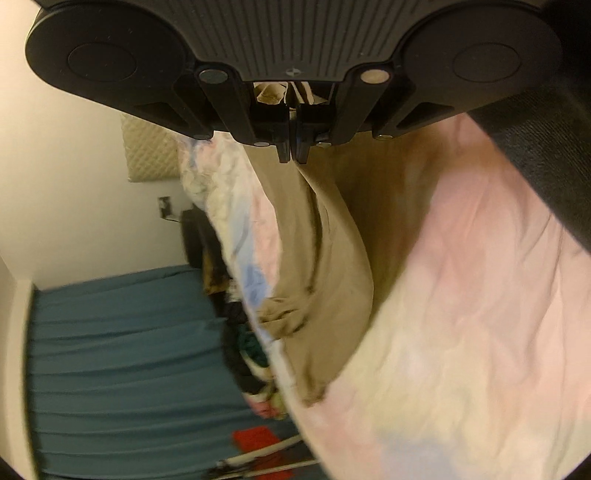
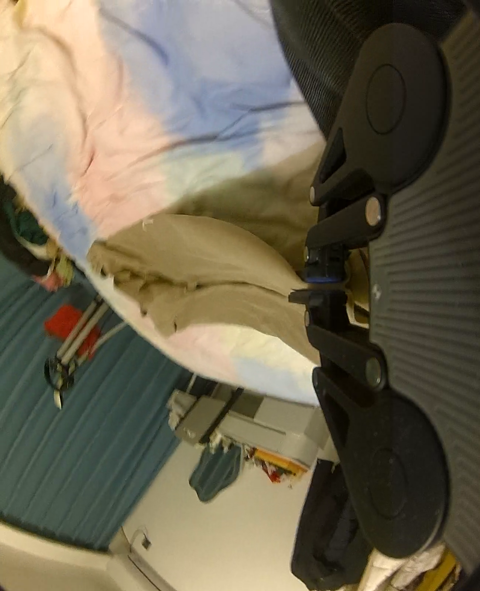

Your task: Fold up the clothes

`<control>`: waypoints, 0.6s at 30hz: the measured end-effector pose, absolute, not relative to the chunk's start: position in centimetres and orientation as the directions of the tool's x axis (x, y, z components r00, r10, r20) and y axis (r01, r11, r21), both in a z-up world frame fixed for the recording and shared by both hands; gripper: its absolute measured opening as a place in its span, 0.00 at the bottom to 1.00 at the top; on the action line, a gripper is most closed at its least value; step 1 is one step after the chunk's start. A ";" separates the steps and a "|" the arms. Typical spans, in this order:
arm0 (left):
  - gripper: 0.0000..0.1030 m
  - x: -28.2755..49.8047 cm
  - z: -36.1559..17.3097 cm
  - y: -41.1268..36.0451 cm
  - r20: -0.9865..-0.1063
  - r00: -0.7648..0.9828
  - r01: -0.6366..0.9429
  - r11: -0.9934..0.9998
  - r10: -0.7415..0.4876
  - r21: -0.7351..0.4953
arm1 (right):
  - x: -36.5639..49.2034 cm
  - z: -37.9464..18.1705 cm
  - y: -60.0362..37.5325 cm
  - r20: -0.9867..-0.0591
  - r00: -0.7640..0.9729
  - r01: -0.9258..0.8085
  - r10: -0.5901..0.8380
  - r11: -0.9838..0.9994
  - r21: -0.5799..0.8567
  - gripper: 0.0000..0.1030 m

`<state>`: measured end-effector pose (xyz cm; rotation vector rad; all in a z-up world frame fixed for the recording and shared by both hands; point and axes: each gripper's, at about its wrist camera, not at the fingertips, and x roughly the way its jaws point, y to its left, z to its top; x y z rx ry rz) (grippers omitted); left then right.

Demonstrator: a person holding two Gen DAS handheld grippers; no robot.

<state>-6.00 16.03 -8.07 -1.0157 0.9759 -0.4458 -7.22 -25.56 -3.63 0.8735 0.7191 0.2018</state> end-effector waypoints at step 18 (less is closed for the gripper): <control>0.02 15.2 -2.8 10.5 -0.525 0.688 -0.029 0.704 -0.501 -0.710 | 15.9 -5.3 -28.9 -0.474 0.813 0.227 0.337 0.567 0.792 0.07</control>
